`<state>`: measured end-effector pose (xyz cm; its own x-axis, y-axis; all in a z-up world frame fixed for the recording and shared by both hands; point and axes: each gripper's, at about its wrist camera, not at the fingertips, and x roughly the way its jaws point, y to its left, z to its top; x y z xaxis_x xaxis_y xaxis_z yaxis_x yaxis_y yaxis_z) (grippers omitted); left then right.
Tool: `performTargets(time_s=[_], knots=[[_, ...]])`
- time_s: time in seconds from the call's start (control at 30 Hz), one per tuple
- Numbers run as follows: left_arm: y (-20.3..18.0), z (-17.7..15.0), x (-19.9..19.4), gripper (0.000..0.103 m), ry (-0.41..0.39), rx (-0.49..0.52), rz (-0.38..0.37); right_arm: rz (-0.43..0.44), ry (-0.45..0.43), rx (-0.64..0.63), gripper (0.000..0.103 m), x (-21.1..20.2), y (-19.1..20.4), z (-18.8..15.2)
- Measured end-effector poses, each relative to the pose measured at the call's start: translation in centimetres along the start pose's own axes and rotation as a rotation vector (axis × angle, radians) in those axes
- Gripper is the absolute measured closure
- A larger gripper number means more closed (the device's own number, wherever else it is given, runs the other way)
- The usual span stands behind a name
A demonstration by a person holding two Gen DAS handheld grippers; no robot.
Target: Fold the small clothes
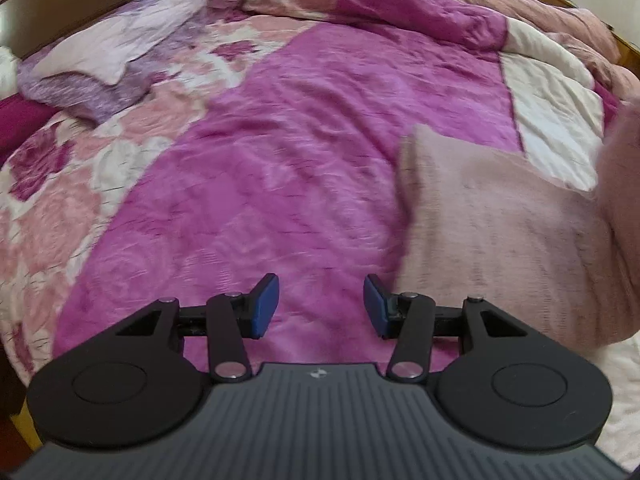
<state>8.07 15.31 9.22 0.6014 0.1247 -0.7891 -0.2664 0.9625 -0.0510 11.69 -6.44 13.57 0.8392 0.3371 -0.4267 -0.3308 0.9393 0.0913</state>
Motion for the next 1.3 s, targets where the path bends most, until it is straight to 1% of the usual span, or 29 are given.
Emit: performTargets(time_s=[0.07,0.1,0.17,0.2,0.23,0.27,0.3,0.33,0.4,0.47,0.53,0.63,0.67,0.7,0.77,0.83,0.9,1.0,1.03,1.07,1.1,1.17,1.2,1.27,1.3], knots=[[1.3,-0.1,0.0,0.048,0.004,-0.022,0.011,0.063,0.081,-0.091,0.079,2.2,3.6,-1.5],[1.8,-0.3,-0.1,0.048,0.007,-0.032,0.016,0.099,0.137,-0.132,0.078,3.6,5.3,-2.9],[2.8,-0.4,-0.1,0.048,0.007,-0.047,0.024,0.139,0.227,-0.184,0.078,5.6,7.4,-5.5],[3.2,-0.4,-0.1,0.048,0.007,-0.051,0.026,0.130,0.227,-0.220,0.078,5.9,8.3,-6.7],[3.5,-0.5,-0.2,0.048,0.004,-0.053,0.026,0.111,0.184,-0.259,0.076,5.3,8.9,-7.4],[3.7,-0.4,-0.2,0.048,0.001,-0.052,0.023,0.098,0.158,-0.287,0.075,4.7,9.3,-7.7],[3.8,-0.4,-0.2,0.048,-0.004,-0.048,0.020,0.101,0.153,-0.292,0.071,4.3,9.2,-7.5],[3.9,-0.3,-0.3,0.048,-0.009,-0.043,0.018,0.123,0.159,-0.272,0.063,3.9,8.8,-7.1],[3.7,0.2,-0.4,0.048,-0.026,-0.029,0.002,0.205,0.179,-0.180,0.053,2.7,7.1,-6.1],[3.0,0.8,-0.7,0.048,-0.047,-0.012,-0.025,0.270,0.176,-0.080,0.052,1.1,5.4,-5.4],[1.9,1.5,-1.1,0.048,-0.072,0.012,-0.062,0.285,0.162,-0.010,0.052,-0.1,4.3,-5.0],[-0.2,2.7,-1.4,0.048,-0.102,0.053,-0.123,0.233,0.120,0.075,0.051,-1.6,2.2,-4.8],[-1.2,3.3,-1.4,0.048,-0.112,0.067,-0.150,0.206,0.107,0.100,0.049,-1.9,1.4,-4.8],[-2.1,3.8,-1.1,0.048,-0.120,0.083,-0.183,0.171,0.093,0.130,0.045,-2.2,0.4,-4.8],[-4.2,4.9,-0.1,0.048,-0.111,0.112,-0.245,0.112,0.075,0.183,0.044,-2.6,-1.6,-5.2],[-6.4,5.8,1.4,0.048,-0.106,0.160,-0.288,0.066,0.077,0.248,0.044,-2.4,-3.5,-5.6],[-8.8,6.3,2.8,0.048,-0.117,0.227,-0.292,0.033,0.088,0.314,0.044,-2.1,-5.3,-6.3],[-11.6,6.7,5.4,0.048,-0.107,0.297,-0.281,-0.014,0.099,0.384,0.043,-1.5,-7.4,-7.2],[-12.3,6.6,6.1,0.056,-0.111,0.308,-0.284,-0.023,0.102,0.403,0.042,-1.2,-7.9,-7.5],[-12.7,6.6,6.7,0.083,-0.123,0.306,-0.283,-0.034,0.115,0.432,0.042,-0.7,-8.5,-7.8],[-12.8,6.4,7.0,0.095,-0.133,0.304,-0.274,-0.035,0.127,0.456,0.042,-0.4,-8.9,-8.0],[-12.6,6.3,6.8,0.095,-0.156,0.283,-0.251,0.003,0.150,0.506,0.042,0.5,-9.4,-8.5],[-12.1,6.3,6.4,0.095,-0.175,0.264,-0.242,0.039,0.157,0.520,0.042,0.9,-9.2,-8.6],[-10.3,6.6,5.2,0.095,-0.210,0.223,-0.213,0.115,0.168,0.495,0.042,1.2,-7.8,-8.5],[-9.2,6.9,5.0,0.095,-0.209,0.203,-0.211,0.122,0.166,0.460,0.042,1.2,-6.9,-8.5]])
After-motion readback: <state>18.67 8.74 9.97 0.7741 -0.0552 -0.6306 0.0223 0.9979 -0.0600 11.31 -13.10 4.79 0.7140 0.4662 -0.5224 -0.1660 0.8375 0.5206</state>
